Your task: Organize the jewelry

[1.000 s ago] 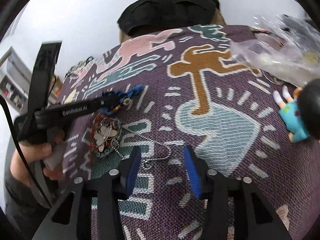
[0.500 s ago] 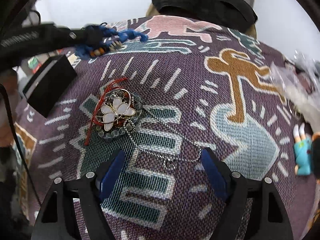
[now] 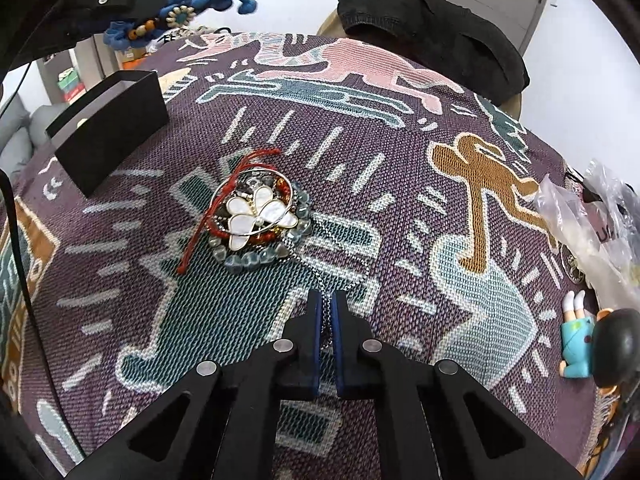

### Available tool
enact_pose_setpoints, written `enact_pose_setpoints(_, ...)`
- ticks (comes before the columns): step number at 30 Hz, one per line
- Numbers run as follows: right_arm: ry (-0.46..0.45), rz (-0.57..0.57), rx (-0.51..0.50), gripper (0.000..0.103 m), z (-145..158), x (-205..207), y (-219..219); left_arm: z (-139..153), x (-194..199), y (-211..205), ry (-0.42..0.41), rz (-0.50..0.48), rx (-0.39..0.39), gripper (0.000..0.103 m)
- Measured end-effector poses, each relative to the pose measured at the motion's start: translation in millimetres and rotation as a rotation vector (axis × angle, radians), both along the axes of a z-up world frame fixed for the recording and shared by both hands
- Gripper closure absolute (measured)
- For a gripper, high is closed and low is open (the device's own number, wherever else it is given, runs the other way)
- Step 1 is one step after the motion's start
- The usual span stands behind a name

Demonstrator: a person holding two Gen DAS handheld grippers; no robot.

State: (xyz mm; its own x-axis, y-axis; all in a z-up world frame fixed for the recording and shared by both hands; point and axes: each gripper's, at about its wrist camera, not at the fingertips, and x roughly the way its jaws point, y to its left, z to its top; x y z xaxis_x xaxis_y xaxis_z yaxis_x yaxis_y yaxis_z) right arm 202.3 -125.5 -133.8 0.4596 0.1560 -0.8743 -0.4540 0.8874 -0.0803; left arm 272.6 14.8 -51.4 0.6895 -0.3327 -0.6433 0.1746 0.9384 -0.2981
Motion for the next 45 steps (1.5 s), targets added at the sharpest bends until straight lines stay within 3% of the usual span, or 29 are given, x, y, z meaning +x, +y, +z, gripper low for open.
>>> enact_pose_setpoints(15, -0.089, -0.031, 0.132, 0.097, 82, -5, -6, 20, -28, 33, -0.052, 0.045, -0.035, 0.086)
enact_pose_setpoints(35, -0.377, -0.011, 0.127, 0.097, 232, -25, 16, 45, -52, 59, -0.113, 0.088, -0.027, 0.086)
enact_pose_setpoints(45, -0.504, -0.006, 0.122, 0.097, 291, -40, 35, 33, -61, 89, -0.096, 0.159, -0.002, 0.086)
